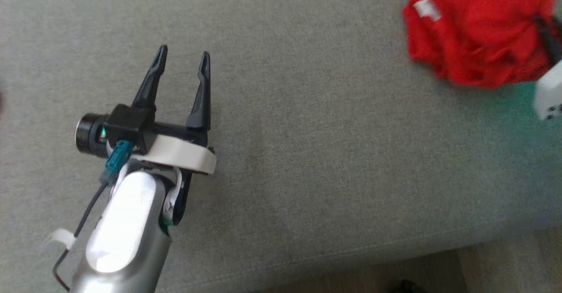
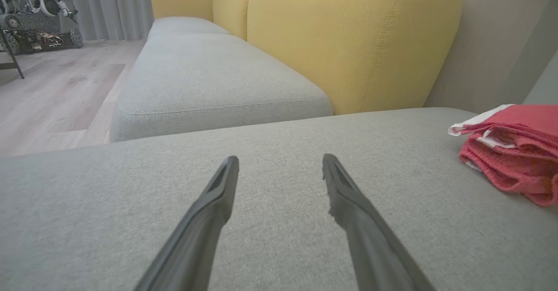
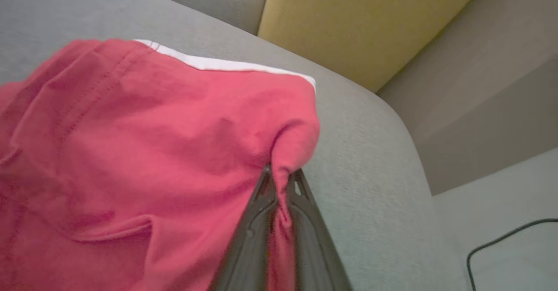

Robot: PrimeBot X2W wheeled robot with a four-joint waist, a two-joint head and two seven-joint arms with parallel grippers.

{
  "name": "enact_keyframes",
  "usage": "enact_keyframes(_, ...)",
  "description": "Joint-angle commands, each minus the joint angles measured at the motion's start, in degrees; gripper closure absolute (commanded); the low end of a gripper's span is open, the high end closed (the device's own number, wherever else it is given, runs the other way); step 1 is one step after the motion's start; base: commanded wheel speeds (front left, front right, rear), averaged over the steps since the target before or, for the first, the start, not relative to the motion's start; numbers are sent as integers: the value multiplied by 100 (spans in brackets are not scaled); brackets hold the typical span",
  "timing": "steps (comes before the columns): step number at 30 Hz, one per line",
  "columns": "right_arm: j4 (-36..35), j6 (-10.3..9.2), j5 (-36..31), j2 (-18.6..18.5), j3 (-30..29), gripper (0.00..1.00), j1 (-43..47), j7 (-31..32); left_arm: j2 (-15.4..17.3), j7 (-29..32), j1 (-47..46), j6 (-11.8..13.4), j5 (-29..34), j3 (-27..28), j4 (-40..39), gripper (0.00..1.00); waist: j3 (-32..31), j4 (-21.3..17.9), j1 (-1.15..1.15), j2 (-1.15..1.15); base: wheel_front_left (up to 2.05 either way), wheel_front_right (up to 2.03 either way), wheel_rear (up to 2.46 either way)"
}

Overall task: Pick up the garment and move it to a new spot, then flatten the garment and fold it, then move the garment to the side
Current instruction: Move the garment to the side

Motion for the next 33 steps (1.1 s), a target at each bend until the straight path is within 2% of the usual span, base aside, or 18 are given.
enact_keyframes(1, -41, -4, 64, -290, -46, 100, -126, -85, 136, -27, -238, -18, 73, 116, -222, 0, 225, -99, -1, 0, 0, 0, 0)
enact_keyframes(7, 296, -4, 221, -590, -196, 100, -443, -276, 200, 22, -397, -25, 137, 63, -331, 0, 487, -150, -1, 0, 0, 0, 0)
enact_keyframes(17, 844, -4, 340, -575, -369, 100, -881, -574, 293, 90, -525, -26, 162, 28, -412, 0, 721, -194, -1, 0, 0, 0, 0)
enact_keyframes(18, 899, -4, 329, -549, -381, 91, -914, -603, 300, 95, -531, -23, 162, 25, -416, 0, 731, -199, -1, 0, 0, 0, 0)
enact_keyframes(20, 993, -4, 306, -476, -438, 49, -980, -675, 321, 107, -533, -14, 158, 27, -419, 0, 741, -220, -1, 0, 0, 0, 0)
enact_keyframes(21, 1037, -4, 307, -432, -474, 0, -1007, -710, 331, 113, -532, -8, 158, 28, -420, 0, 743, -233, -1, 0, 0, 0, 0)
enact_keyframes(29, 1247, -4, 241, -130, -747, 0, -1010, -1046, 411, 146, -481, 31, 126, 41, -395, 0, 616, -359, -1, 0, 0, 0, 0)
enact_keyframes(33, 1086, -4, 304, 200, -1139, 0, -789, -1429, 427, 146, -362, 57, 83, 39, -347, 0, 397, -407, -1, 0, 0, 0, 0)
